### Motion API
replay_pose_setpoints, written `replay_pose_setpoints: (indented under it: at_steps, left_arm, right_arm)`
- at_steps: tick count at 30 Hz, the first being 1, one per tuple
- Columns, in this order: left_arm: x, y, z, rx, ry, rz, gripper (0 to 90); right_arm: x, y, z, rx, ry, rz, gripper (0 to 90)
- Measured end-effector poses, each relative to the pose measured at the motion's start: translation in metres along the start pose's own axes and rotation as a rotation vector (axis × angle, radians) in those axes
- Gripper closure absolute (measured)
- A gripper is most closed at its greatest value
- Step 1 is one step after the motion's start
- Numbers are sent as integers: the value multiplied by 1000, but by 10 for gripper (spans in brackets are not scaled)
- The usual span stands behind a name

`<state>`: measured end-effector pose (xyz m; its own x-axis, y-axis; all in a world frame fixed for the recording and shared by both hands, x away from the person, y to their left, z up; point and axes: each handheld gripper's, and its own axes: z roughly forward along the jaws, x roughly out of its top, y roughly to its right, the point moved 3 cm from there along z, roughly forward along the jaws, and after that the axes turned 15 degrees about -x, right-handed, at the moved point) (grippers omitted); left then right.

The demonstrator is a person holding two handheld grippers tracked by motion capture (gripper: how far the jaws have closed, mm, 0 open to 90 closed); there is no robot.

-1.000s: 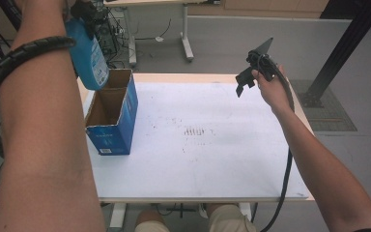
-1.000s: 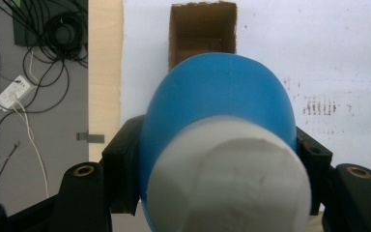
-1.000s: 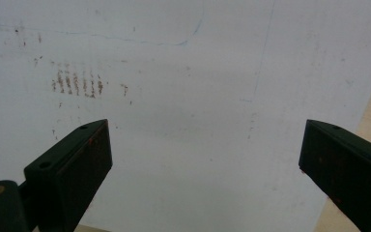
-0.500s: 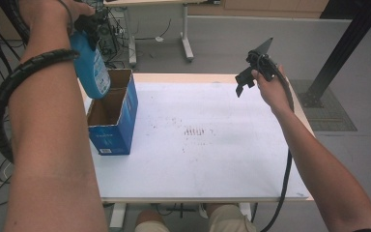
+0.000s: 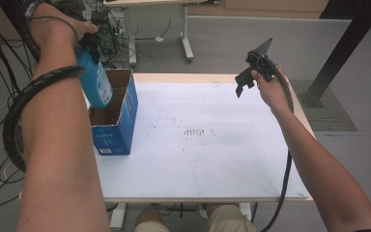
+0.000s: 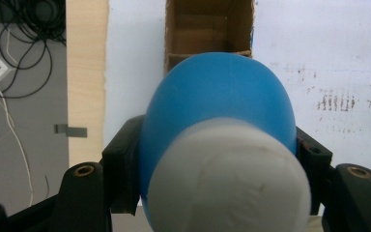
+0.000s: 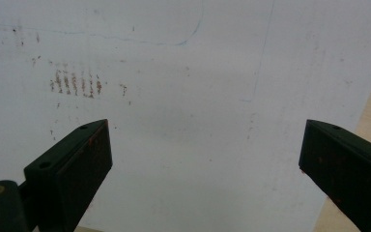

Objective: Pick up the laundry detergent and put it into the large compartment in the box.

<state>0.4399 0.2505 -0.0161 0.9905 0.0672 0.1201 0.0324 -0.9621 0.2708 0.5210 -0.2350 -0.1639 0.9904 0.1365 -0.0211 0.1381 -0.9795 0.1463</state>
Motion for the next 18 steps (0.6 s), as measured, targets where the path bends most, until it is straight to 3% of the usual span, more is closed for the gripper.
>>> replay_pose_setpoints:
  at_steps: [18]
  left_arm:
    - [-4,-12,46,4,-26,6,369]
  right_arm:
    - [-1,-1,4,-2,-3,-2,45]
